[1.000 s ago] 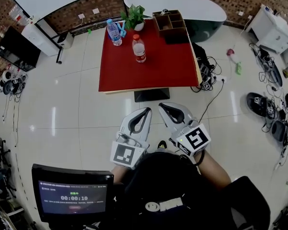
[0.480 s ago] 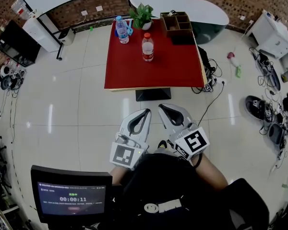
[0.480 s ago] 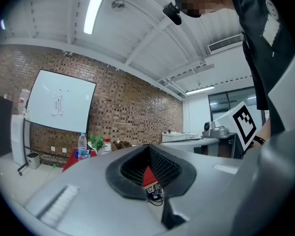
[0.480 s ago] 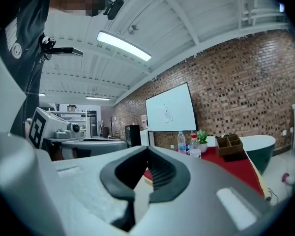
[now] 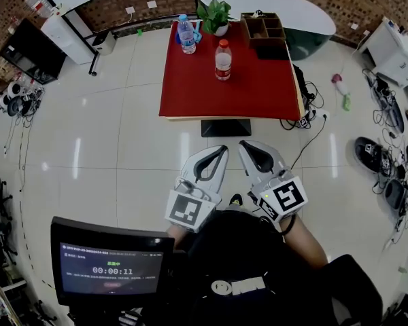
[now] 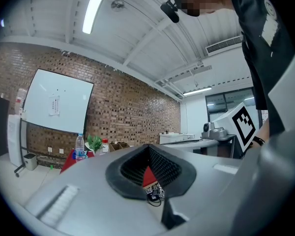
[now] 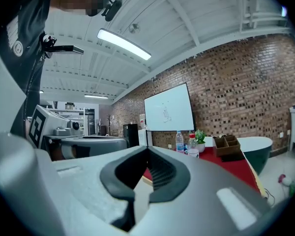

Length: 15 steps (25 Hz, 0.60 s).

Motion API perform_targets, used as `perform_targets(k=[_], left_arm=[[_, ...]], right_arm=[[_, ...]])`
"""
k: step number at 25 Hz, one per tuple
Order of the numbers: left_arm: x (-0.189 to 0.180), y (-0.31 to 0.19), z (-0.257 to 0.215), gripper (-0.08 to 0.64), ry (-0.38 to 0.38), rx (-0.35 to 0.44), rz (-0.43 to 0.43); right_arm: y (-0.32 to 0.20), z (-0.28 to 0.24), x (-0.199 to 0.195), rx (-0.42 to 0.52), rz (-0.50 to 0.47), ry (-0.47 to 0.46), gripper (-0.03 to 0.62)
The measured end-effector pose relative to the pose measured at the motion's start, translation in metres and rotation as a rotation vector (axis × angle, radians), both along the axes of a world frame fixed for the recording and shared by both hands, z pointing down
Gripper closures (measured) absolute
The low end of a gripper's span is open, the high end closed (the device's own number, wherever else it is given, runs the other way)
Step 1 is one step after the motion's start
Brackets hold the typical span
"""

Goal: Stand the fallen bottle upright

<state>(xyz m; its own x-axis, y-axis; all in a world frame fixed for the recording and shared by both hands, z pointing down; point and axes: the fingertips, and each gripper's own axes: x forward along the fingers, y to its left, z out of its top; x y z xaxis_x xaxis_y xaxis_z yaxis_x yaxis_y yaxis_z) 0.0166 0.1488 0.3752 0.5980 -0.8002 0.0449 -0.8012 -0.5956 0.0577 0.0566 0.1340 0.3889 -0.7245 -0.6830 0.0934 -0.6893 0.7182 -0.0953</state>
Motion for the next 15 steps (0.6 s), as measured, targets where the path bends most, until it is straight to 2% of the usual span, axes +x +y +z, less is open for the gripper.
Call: perform_targets(k=[15], left_arm=[[-0.0039,-0.0081,-0.0029,0.552,0.011,0.008,-0.011]], right_arm=[[-0.0074,-0.0028,-0.0087,0.005,-0.03,0.009,0.589]])
